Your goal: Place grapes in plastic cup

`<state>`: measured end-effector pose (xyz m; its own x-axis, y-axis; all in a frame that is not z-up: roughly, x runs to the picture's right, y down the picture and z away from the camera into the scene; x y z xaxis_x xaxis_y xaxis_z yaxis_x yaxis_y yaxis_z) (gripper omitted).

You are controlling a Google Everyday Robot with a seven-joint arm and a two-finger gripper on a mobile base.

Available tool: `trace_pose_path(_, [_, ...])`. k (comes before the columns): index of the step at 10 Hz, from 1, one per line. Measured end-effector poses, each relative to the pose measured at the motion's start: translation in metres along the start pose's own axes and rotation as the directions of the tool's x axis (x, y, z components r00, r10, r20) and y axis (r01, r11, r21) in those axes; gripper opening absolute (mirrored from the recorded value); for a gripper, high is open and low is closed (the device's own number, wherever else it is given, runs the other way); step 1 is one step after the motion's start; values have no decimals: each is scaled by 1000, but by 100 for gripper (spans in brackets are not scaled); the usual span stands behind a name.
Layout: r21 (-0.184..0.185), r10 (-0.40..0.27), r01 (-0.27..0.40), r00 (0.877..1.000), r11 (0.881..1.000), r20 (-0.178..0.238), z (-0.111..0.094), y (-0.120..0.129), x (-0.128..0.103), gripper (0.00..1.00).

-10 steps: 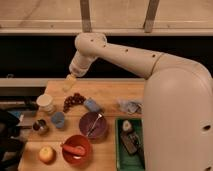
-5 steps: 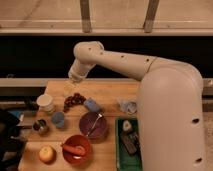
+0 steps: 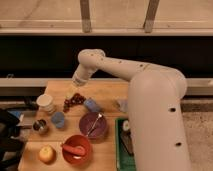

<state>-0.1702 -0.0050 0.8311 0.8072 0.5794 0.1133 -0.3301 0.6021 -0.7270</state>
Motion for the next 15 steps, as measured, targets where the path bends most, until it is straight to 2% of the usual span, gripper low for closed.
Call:
trace_pose_path(1, [-5,-14,14,1000,1000,-6,9,-5,-7,80])
trace_pose_path(6, [3,-29,29,1000,1000,0,10,-8,-9,80])
trace_pose_path(7, [16,-27,27,1000,1000,-15,9,-10,-6,80])
trace_pose_path(9, [62,-39,47,992,997,-118,20,-7,-9,80])
trace_pose_path(11, [81,-48,66,978,995,-202,30,-7,-10,80])
trace_pose_path(12, [85,-44,65,973,994,-225,39,-12,-1,80])
trace_pose_path(15, [54,-33,46,973,997,-229,71,-18,13,80])
